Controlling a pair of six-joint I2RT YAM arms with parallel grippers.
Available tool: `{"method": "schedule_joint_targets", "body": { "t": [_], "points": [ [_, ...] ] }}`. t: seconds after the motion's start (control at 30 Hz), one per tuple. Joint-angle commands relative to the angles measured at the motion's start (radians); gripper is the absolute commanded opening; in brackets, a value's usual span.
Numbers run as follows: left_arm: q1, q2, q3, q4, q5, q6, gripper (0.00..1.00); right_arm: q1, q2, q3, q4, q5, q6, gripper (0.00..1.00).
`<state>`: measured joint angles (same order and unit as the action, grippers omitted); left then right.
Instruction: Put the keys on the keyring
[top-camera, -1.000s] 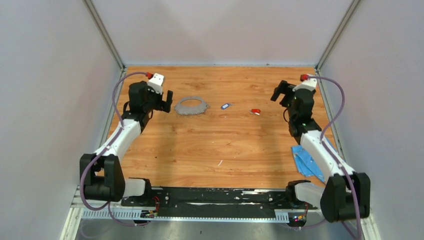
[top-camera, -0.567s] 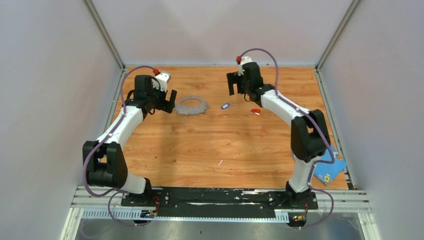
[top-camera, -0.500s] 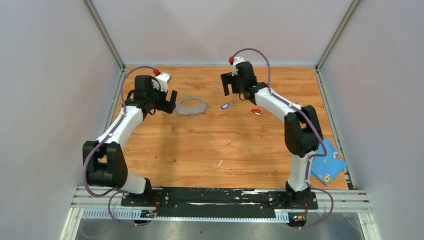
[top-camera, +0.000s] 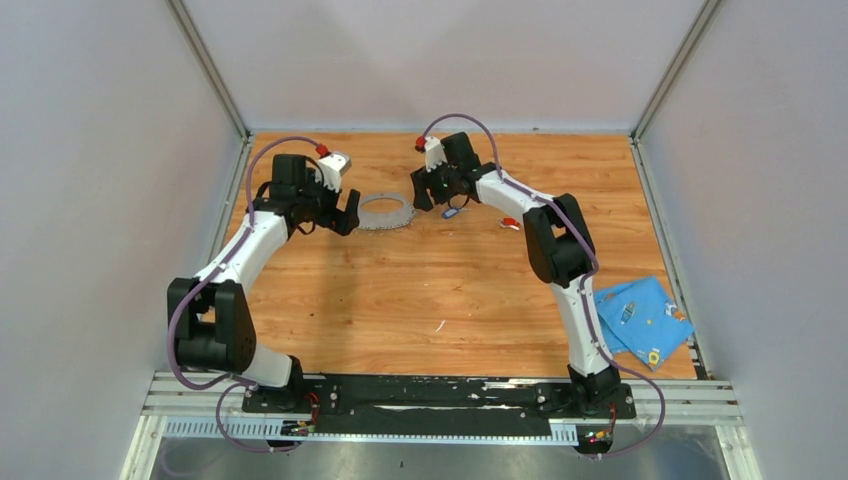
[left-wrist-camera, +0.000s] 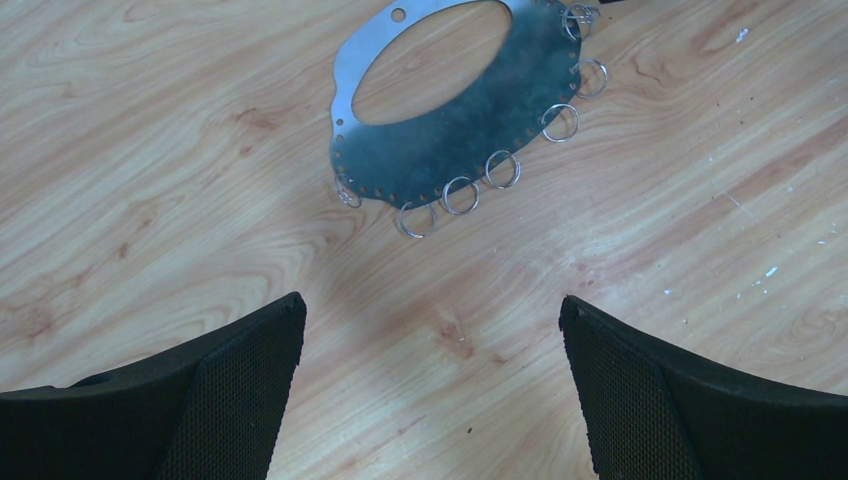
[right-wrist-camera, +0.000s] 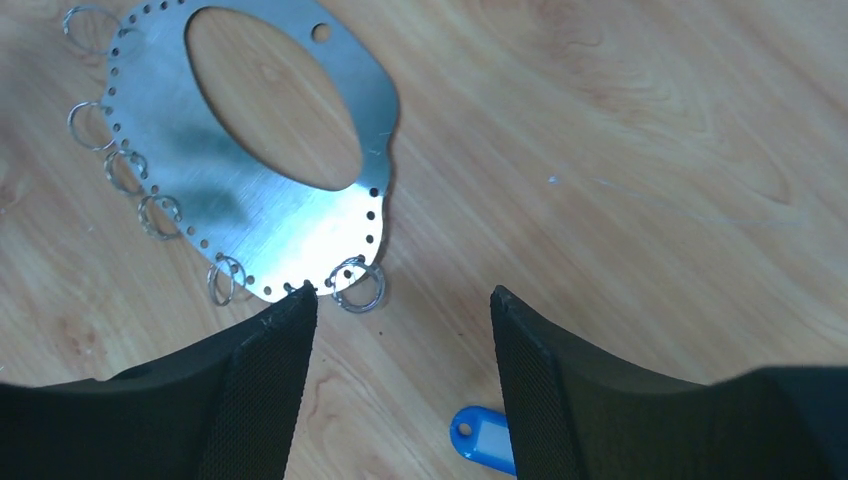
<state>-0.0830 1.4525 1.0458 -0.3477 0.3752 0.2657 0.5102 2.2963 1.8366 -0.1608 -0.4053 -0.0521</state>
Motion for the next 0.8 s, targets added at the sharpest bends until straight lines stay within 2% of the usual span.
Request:
{"method": "schedule_joint_targets", "body": {
  "t": [0.0,0.17,0.57,0.67,0.77],
  "points": [
    [-0.007,0.012,0.008,-0.014,0.039,0.011,1.0,0.004,0.013,0.019,-0.049,-0.112,-0.025,0.66],
    [-0.017,-0.001,0.002,-0.016,0.052,0.028,1.0,0.011,0.019,-0.007,-0.027,-0.092,-0.025,0.64],
    [-0.018,0.012,0.002,-0.04,0.033,0.057,1.0,0.037,0.099,0.072,-0.044,-0.042,-0.04,0.56],
    [-0.018,0.016,0.002,-0.046,0.028,0.066,1.0,0.046,0.11,0.086,-0.048,-0.034,-0.042,0.51],
    [-0.018,0.021,0.006,-0.052,0.022,0.073,1.0,0.051,0.119,0.094,-0.052,-0.028,-0.041,0.42]
  ]
}}
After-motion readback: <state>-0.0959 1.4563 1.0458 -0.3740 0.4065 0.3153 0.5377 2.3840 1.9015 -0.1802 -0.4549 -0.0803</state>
